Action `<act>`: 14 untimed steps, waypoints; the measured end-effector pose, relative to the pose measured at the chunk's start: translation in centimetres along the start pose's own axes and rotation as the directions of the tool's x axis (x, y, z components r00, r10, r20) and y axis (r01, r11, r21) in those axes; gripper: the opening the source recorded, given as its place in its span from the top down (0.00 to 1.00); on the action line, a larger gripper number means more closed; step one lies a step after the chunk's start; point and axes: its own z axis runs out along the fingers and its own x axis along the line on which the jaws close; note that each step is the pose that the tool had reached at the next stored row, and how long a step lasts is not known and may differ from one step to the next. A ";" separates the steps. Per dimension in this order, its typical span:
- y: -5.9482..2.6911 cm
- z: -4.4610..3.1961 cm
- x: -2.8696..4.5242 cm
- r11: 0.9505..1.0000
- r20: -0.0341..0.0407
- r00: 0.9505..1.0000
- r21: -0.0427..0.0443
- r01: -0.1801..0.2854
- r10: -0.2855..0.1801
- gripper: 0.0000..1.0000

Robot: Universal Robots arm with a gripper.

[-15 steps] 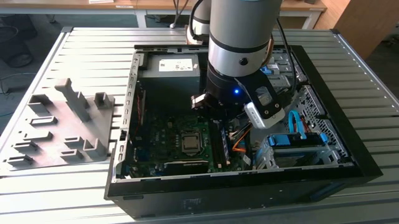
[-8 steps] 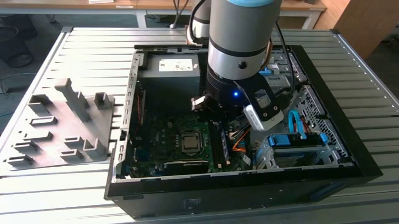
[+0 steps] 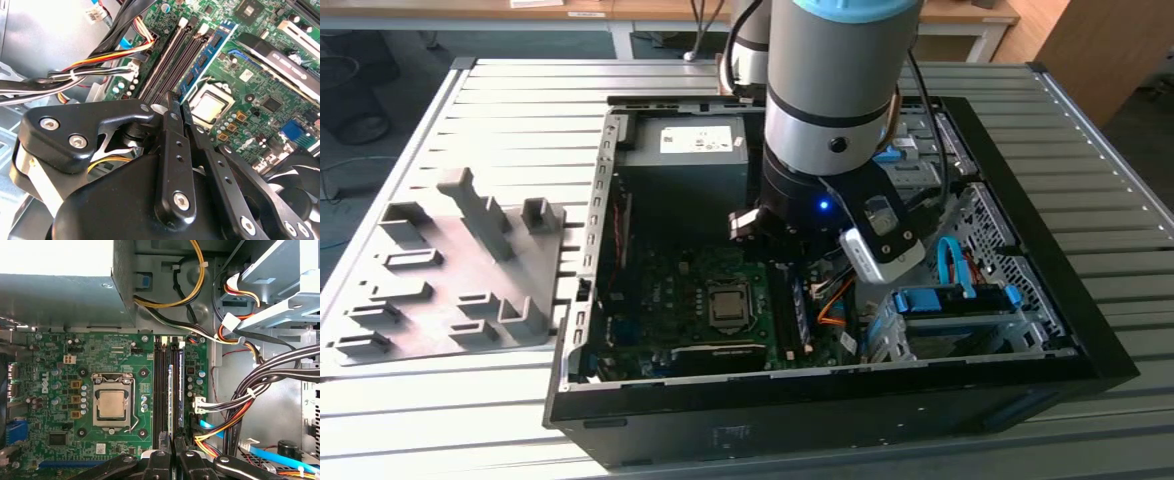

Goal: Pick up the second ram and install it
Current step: 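Insert the second ram into the second slot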

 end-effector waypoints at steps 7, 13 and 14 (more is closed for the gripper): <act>-0.01 0.28 0.01 1.000 0.000 1.000 0.000 0.000 0.000 0.86; -0.02 0.51 0.02 1.000 0.000 1.000 0.000 0.000 0.000 0.86; -0.02 0.55 0.02 1.000 0.000 1.000 0.000 0.000 0.000 0.86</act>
